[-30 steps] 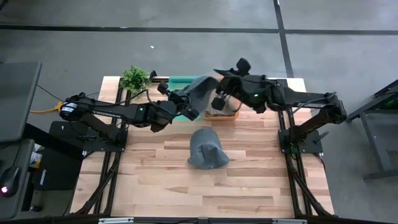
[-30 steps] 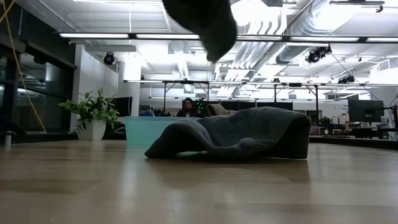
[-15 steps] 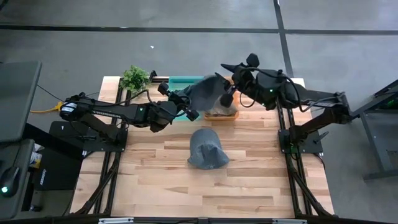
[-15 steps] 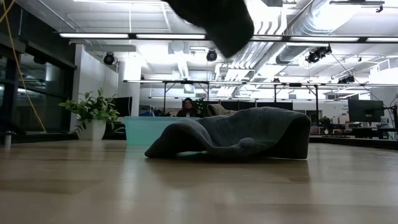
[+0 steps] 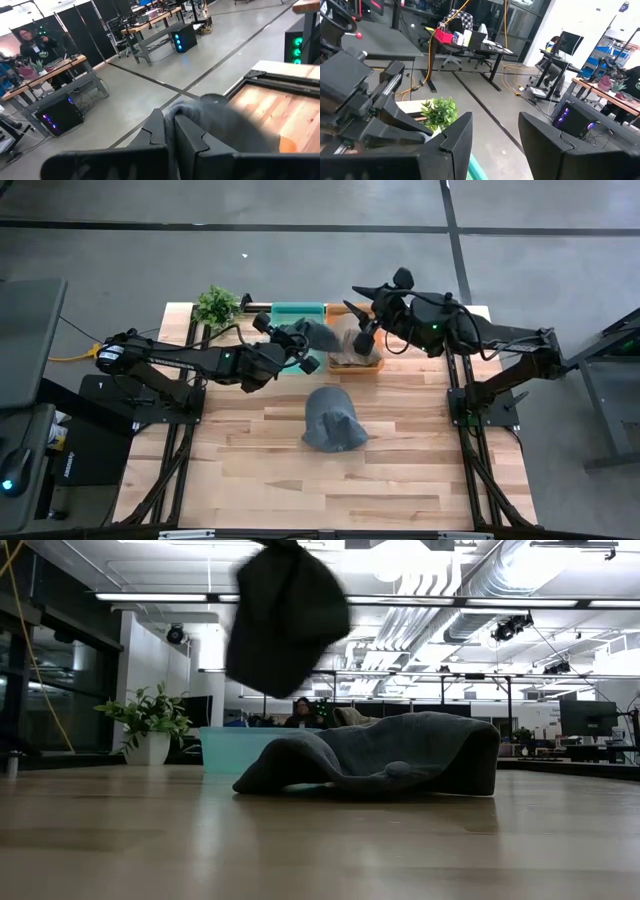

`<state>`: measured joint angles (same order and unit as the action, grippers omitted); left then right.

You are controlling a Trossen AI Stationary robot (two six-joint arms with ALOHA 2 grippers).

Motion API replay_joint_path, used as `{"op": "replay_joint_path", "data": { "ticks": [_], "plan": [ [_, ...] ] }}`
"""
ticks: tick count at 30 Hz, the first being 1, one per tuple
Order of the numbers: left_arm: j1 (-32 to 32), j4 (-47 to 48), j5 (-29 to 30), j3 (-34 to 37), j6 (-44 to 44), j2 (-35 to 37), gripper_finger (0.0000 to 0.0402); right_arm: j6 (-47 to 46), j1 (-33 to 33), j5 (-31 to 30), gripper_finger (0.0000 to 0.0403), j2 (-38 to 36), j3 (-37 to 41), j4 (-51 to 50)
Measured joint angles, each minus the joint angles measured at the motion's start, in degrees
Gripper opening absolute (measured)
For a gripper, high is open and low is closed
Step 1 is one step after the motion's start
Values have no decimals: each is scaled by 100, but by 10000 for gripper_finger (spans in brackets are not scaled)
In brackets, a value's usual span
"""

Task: Pick & Place hat
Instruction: Put the bottom blue cap into the green bin

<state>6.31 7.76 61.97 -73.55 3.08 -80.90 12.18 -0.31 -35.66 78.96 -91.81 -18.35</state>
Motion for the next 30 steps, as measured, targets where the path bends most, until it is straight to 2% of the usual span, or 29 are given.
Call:
{"op": "replay_joint_path", "data": {
  "ticks": [6, 10, 20, 30],
  "plan": [
    [-248, 497, -153, 1, -293, 0, 0, 17, 97, -31, 154, 0, 0, -201],
    [-463, 676, -469, 1, -330, 0, 0, 17, 189, -252, 154, 2, 6, -407],
    [-1096, 790, -1232, 1, 45, 0, 0, -611, 403, -323, 154, 4, 7, -1032],
    [-2066, 790, -2145, 1, 449, 0, 0, -1141, 493, -352, 154, 4, 7, -1566]
  ]
}}
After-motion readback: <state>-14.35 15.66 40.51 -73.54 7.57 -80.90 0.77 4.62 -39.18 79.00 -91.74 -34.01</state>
